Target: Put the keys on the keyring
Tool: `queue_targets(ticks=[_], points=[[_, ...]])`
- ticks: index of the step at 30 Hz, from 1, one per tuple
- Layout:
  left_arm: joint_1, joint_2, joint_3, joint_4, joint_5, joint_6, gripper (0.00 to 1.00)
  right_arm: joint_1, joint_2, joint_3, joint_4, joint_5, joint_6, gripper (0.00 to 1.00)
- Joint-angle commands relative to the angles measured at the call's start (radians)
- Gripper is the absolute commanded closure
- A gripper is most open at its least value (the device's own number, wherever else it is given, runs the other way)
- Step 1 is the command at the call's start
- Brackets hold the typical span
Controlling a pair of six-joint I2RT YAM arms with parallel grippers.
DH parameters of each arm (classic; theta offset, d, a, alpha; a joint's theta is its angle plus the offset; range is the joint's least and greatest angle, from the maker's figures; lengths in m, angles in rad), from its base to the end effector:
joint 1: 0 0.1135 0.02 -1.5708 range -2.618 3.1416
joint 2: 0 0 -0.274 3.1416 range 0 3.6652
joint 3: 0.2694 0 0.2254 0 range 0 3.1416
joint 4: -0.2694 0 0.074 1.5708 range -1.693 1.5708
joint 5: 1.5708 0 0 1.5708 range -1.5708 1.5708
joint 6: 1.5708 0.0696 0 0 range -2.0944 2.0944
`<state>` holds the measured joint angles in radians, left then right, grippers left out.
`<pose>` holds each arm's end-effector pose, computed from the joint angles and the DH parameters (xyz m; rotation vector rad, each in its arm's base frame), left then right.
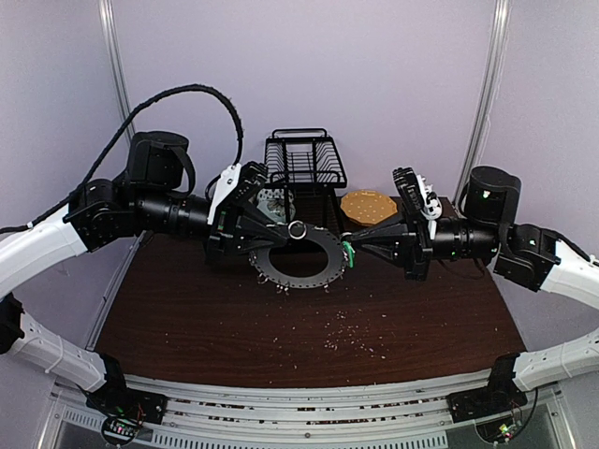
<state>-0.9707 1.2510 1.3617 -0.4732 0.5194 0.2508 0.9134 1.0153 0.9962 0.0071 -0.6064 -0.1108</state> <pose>0.1233 -0.2414 0.4096 1.4302 1.4110 -0.9718 0.1061 0.2024 0.4006 -1.2285 1.1650 1.0901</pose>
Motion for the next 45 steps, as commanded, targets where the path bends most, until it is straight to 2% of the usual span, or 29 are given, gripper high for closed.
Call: queue_targets(ticks=[1,10,45], points=[[-0.005,0.002,0.031,0.033,0.005,0.002,1.00,0.004,-0.017,-0.006,-0.005,-0.002,-0.016,1.00],[-0.005,-0.002,0.025,0.030,0.001,0.005,1.00,0.005,-0.043,-0.014,0.004,0.027,-0.017,1.00],[-0.005,0.012,0.045,0.024,0.008,0.007,1.00,0.008,-0.015,-0.016,0.005,-0.015,-0.032,1.00]])
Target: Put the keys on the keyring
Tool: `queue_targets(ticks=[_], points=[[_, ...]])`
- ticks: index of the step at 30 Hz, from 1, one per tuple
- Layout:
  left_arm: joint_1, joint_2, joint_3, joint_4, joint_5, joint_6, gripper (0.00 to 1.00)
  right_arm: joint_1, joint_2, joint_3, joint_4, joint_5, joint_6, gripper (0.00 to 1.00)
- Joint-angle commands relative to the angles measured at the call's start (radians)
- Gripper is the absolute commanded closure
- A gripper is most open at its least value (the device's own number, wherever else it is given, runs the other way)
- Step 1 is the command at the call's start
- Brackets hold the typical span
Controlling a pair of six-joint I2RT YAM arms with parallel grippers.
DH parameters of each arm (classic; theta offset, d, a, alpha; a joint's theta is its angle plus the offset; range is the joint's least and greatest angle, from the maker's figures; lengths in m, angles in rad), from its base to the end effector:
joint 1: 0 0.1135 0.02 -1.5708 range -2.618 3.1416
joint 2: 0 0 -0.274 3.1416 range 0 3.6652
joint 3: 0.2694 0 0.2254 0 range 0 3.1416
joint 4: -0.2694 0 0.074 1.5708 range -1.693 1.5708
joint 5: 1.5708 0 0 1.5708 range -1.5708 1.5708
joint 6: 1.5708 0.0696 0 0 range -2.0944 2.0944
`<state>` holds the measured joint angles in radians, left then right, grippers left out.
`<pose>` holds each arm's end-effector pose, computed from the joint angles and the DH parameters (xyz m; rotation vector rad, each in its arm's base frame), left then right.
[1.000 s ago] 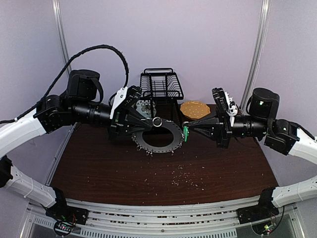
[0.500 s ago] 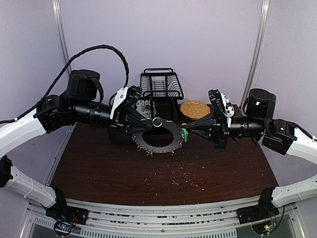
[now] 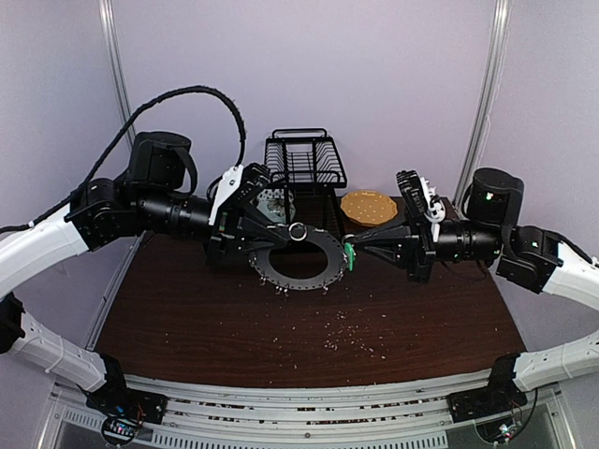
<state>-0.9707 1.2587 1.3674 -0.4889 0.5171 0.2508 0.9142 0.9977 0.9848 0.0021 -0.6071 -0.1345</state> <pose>0.1242 -0.2425 0.4076 1.4366 1.4291 -0.9695 0.1032 0.1990 0.3995 -1.2399 1.1458 1.0735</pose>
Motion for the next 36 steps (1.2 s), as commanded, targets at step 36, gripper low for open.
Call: queue_targets(ticks=[36], points=[[-0.005,0.045,0.100,-0.057,-0.114,-0.012,1.00,0.011,0.025,0.028,-0.061,0.065,-0.021,1.00]])
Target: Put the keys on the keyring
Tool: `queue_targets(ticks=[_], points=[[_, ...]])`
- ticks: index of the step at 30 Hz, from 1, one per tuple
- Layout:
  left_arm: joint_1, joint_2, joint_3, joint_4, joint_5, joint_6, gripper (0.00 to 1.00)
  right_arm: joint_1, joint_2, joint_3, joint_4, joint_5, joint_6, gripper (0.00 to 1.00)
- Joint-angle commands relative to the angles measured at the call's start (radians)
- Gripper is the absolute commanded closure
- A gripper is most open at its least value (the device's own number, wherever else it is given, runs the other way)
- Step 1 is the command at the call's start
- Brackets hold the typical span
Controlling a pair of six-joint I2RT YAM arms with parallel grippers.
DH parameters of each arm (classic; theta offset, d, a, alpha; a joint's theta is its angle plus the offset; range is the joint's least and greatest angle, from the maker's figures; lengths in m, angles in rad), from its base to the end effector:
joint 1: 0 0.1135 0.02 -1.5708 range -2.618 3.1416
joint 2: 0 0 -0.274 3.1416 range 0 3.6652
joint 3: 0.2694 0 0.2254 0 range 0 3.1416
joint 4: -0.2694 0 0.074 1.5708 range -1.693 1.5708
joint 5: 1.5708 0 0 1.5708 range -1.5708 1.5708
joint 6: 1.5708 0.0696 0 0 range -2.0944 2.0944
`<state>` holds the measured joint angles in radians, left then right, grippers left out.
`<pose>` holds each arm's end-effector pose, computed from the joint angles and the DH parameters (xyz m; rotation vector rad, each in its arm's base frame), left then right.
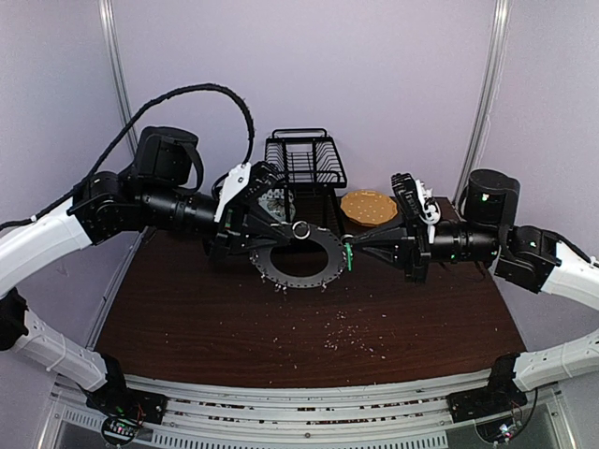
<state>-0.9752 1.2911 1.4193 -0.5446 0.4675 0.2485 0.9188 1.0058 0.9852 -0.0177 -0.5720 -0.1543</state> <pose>0.1292 -0.2466 0.4091 1.4283 1.4857 -0.9246 0.1061 0.2011 0.3953 -1.2389 1.1738 1.0376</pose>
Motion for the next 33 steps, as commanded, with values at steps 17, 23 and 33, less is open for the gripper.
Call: queue_targets(ticks=[17,23,33], points=[[0.000,-0.017,0.019,0.023,-0.033,-0.006,1.00,0.008,0.028,0.057,-0.074,0.086,0.006,1.00],[0.000,-0.014,0.018,0.027,-0.016,-0.005,1.00,0.008,0.037,0.058,-0.071,0.078,0.004,1.00],[0.000,-0.013,0.003,0.041,0.030,0.002,1.00,0.006,0.026,0.052,-0.055,0.114,-0.024,1.00]])
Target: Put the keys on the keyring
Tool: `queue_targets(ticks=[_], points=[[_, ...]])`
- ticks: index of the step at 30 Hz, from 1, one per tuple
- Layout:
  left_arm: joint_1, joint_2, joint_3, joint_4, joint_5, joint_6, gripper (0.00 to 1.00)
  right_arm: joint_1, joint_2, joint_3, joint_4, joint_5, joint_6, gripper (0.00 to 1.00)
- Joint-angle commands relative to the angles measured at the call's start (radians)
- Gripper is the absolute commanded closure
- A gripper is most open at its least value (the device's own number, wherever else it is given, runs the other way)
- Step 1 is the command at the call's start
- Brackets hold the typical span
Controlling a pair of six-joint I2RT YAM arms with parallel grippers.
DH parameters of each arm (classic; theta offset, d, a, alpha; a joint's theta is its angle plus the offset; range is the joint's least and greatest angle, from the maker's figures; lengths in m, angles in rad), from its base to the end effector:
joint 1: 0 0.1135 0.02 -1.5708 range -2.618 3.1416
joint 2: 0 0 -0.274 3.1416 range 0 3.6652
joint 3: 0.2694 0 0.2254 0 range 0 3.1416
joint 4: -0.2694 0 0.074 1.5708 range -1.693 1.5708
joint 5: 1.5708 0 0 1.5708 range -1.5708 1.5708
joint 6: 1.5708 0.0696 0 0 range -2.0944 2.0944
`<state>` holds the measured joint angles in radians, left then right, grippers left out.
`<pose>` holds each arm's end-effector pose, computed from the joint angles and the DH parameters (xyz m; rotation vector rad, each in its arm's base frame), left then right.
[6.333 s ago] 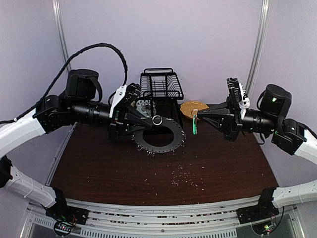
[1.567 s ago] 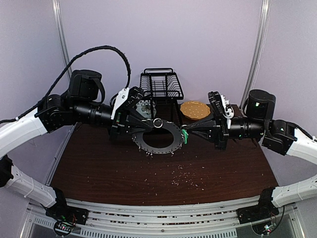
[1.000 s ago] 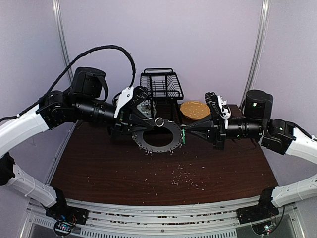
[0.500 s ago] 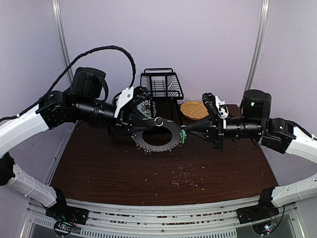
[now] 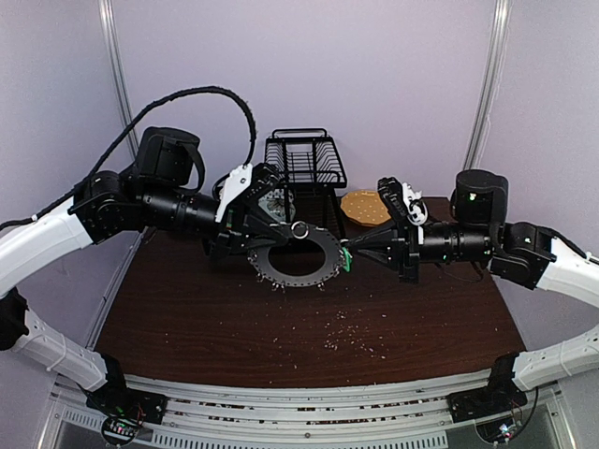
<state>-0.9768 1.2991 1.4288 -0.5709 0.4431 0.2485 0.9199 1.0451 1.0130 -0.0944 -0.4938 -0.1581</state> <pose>0.1308 -0.2470 0.4066 1.4277 1.5190 -0.9001 0.1166 0.2076 0.3864 -1.2242 1.2946 0.9766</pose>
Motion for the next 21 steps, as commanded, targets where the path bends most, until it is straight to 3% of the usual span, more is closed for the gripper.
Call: queue_targets(ticks=[1,12,21], points=[[0.003,-0.021,-0.007,0.068,0.065,0.002,1.00,0.005,-0.014,0.022,0.027,0.036,-0.025,1.00],[0.013,0.002,-0.008,0.063,0.119,-0.011,1.00,0.005,-0.033,0.014,0.054,0.015,-0.050,1.00],[0.058,0.022,-0.043,0.156,0.250,-0.088,1.00,0.012,-0.070,-0.072,0.174,-0.050,-0.138,1.00]])
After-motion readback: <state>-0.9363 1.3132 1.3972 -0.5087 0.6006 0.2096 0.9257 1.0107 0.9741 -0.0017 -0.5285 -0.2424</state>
